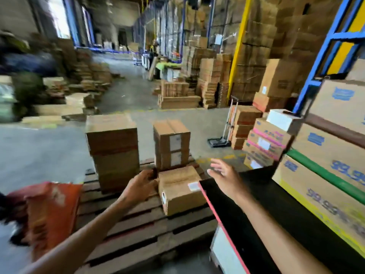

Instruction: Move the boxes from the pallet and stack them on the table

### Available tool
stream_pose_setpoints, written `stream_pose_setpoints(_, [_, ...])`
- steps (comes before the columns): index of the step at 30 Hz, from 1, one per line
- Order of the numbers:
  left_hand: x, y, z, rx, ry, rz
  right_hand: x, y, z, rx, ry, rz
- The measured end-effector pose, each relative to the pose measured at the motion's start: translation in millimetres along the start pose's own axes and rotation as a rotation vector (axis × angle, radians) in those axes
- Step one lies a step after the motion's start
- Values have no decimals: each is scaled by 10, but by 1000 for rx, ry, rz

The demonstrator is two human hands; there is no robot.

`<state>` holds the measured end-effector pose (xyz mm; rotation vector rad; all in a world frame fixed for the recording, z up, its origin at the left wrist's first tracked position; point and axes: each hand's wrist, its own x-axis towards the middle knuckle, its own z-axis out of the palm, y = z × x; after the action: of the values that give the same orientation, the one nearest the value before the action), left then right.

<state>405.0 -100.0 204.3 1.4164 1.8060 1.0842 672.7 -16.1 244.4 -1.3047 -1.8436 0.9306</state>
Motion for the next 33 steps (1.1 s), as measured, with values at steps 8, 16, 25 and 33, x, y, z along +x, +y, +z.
stream_pose_setpoints(8, [423,-883,-485,-124,175,-244,1047,249,1123,-9,-194,113])
stream_pose_setpoints(16, [2002,-1342,67,-183,78,-353,2573,1265,1471,-45,-305,394])
stream_pose_setpoints(25, [3866,-2527,1289,-187,-46,-678,4437,3080,1689,-208,-380,700])
stream_pose_setpoints(33, [4432,-3913,2281,-215,-116,-881,4848,4577,2217,-380,-422,817])
